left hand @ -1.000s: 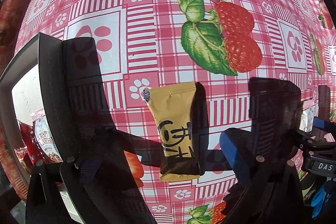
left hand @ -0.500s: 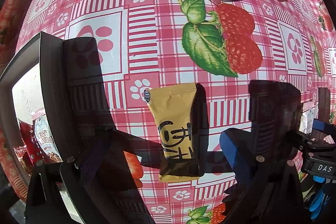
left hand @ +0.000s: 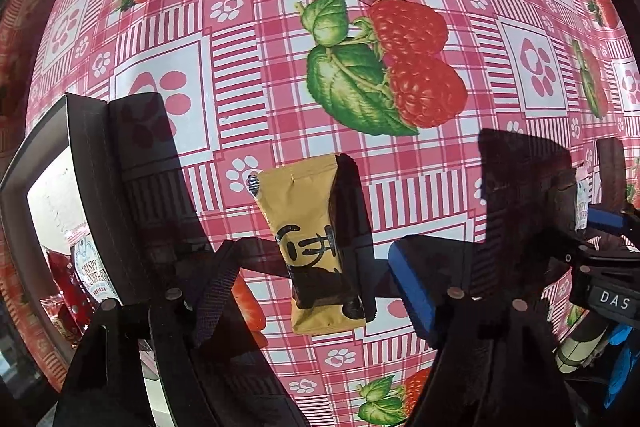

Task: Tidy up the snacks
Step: 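Lift both held packets and carry them toward the white box, then lower both packets into the white box and open both tools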

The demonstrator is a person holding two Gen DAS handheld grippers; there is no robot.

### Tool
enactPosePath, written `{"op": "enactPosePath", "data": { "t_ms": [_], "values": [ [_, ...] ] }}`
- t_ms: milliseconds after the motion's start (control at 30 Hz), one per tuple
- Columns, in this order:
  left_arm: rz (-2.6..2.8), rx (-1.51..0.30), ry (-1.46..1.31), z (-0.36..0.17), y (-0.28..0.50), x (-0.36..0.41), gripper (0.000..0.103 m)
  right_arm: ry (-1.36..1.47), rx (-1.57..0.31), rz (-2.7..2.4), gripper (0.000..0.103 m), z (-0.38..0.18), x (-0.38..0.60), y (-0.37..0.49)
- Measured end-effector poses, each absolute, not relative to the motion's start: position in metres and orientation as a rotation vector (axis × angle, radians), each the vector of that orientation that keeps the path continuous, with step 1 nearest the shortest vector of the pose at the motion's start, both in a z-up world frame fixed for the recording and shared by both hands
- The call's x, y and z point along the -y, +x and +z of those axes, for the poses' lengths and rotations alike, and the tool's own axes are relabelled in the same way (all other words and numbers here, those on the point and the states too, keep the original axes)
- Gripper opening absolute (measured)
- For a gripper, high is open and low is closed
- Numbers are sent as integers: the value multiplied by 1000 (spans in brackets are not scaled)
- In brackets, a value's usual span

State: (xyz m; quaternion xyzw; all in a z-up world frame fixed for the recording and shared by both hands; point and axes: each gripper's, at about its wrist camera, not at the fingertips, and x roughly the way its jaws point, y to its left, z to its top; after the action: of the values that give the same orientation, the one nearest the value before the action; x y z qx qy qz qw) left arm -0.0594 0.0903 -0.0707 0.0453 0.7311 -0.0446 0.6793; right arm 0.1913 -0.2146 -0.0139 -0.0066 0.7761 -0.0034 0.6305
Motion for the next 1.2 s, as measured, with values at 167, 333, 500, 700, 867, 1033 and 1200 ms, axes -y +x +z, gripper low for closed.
{"op": "enactPosePath", "data": {
  "t_ms": [167,333,500,700,867,1033,1200],
  "values": [
    [-144,-1617,122,-62,-57,-83,25,-36,-1744,19,40,-1,209,191],
    [-194,-1610,55,-49,-60,-86,25,39,-1737,60,40,7,208,189],
    [-224,-1583,48,-34,-70,-89,25,57,-1722,103,40,16,200,186],
    [-247,-1545,53,-14,-79,-97,25,66,-1713,122,40,25,184,185],
    [-248,-1519,42,4,-86,-108,25,56,-1699,149,40,37,163,188],
    [-223,-1484,14,14,-97,-132,25,37,-1687,183,40,48,135,193],
    [-166,-1455,-41,21,-108,-170,25,-3,-1673,244,40,57,80,204]
  ]
}}
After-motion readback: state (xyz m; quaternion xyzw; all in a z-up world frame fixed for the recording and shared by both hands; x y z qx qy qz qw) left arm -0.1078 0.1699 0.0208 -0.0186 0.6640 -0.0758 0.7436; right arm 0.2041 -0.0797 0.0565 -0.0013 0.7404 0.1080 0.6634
